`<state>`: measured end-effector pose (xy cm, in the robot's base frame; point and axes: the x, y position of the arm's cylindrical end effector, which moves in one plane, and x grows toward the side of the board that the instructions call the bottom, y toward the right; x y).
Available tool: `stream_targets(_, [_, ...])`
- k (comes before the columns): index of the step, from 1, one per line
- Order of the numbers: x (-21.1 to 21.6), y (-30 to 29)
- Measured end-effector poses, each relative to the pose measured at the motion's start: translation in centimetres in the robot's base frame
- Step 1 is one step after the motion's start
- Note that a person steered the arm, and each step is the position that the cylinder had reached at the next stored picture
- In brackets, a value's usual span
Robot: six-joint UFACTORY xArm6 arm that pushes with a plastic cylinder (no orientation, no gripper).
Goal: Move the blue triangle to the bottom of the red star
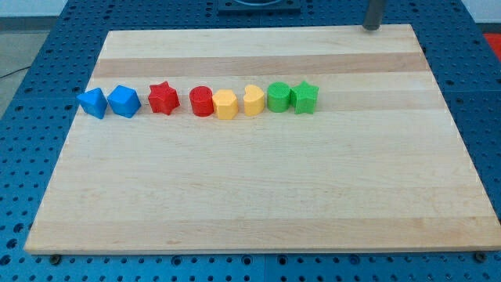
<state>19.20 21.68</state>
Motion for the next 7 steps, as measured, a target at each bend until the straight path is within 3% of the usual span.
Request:
stream_targets(1, [0.0, -3.6])
stream_targets(4, [5.9, -32.8])
stream_targets(7, [8.7, -52.2])
